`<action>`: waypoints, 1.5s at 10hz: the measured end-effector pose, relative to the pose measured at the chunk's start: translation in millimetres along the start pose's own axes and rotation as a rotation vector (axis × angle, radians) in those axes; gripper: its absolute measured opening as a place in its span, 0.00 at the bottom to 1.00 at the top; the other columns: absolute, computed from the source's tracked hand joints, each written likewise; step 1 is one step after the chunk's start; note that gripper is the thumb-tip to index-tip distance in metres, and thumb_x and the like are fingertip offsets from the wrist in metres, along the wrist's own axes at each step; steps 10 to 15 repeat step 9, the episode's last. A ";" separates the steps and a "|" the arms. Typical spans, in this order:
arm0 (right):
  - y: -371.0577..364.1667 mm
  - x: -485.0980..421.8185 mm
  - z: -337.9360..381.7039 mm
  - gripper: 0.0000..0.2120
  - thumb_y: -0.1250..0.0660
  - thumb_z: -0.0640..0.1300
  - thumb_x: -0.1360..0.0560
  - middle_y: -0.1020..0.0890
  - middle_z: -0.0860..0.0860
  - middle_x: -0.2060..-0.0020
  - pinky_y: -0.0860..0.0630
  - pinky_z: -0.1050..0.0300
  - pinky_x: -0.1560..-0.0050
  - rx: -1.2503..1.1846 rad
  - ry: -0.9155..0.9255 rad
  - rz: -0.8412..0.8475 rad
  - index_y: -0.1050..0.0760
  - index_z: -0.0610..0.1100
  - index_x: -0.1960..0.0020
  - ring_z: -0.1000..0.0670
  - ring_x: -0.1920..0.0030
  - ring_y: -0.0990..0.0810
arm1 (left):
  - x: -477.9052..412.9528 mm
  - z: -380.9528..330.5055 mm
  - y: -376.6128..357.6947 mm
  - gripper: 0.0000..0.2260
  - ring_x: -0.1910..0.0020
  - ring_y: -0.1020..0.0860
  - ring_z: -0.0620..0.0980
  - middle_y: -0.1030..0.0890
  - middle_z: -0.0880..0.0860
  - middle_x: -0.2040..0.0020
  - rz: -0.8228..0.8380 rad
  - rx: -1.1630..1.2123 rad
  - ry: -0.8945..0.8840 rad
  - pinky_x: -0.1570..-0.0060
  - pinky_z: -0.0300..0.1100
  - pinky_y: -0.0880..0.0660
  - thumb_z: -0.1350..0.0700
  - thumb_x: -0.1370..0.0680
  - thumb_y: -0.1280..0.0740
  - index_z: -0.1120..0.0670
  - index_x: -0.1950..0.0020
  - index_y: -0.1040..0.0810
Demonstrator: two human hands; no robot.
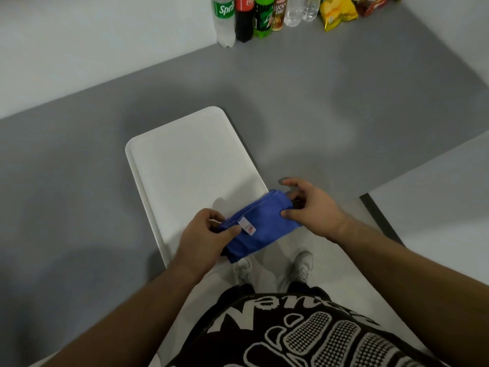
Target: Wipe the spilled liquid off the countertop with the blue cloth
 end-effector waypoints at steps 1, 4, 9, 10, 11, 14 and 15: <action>-2.0 -1.7 -1.8 0.31 0.25 0.36 0.27 0.14 0.53 0.50 0.19 0.48 0.39 0.066 0.047 -0.003 0.28 0.52 0.28 0.52 0.48 0.15 | -3.8 0.9 5.0 0.10 0.57 0.15 0.49 0.15 0.50 0.58 -0.009 -0.161 -0.061 0.61 0.48 0.15 0.50 0.26 0.22 0.49 0.53 0.22; -8.5 17.9 -1.6 0.11 0.28 0.47 0.26 0.23 0.58 0.51 0.36 0.70 0.51 0.568 0.431 -0.283 0.21 0.55 0.45 0.58 0.50 0.28 | 10.2 3.3 -3.2 0.10 0.48 0.24 0.45 0.22 0.45 0.45 -0.173 -0.773 -0.740 0.52 0.39 0.22 0.48 0.22 0.30 0.47 0.42 0.24; 15.4 38.9 -14.8 0.10 0.30 0.50 0.22 0.19 0.58 0.43 0.38 0.79 0.48 0.496 0.372 -0.155 0.19 0.54 0.41 0.59 0.45 0.25 | -1.2 -40.8 -26.9 0.07 0.65 0.24 0.43 0.22 0.43 0.64 0.003 -0.958 -0.636 0.45 0.47 0.27 0.45 0.27 0.36 0.46 0.59 0.22; 15.4 38.9 -14.8 0.10 0.30 0.50 0.22 0.19 0.58 0.43 0.38 0.79 0.48 0.496 0.372 -0.155 0.19 0.54 0.41 0.59 0.45 0.25 | -1.2 -40.8 -26.9 0.07 0.65 0.24 0.43 0.22 0.43 0.64 0.003 -0.958 -0.636 0.45 0.47 0.27 0.45 0.27 0.36 0.46 0.59 0.22; 15.4 38.9 -14.8 0.10 0.30 0.50 0.22 0.19 0.58 0.43 0.38 0.79 0.48 0.496 0.372 -0.155 0.19 0.54 0.41 0.59 0.45 0.25 | -1.2 -40.8 -26.9 0.07 0.65 0.24 0.43 0.22 0.43 0.64 0.003 -0.958 -0.636 0.45 0.47 0.27 0.45 0.27 0.36 0.46 0.59 0.22; 15.4 38.9 -14.8 0.10 0.30 0.50 0.22 0.19 0.58 0.43 0.38 0.79 0.48 0.496 0.372 -0.155 0.19 0.54 0.41 0.59 0.45 0.25 | -1.2 -40.8 -26.9 0.07 0.65 0.24 0.43 0.22 0.43 0.64 0.003 -0.958 -0.636 0.45 0.47 0.27 0.45 0.27 0.36 0.46 0.59 0.22; 15.4 38.9 -14.8 0.10 0.30 0.50 0.22 0.19 0.58 0.43 0.38 0.79 0.48 0.496 0.372 -0.155 0.19 0.54 0.41 0.59 0.45 0.25 | -1.2 -40.8 -26.9 0.07 0.65 0.24 0.43 0.22 0.43 0.64 0.003 -0.958 -0.636 0.45 0.47 0.27 0.45 0.27 0.36 0.46 0.59 0.22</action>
Point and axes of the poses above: each hand's wrist, its own x-axis away from the middle knuckle, its own y-axis out of the back of the hand, z = x × y, the point moved 1 cm from there along -x, towards the middle knuckle
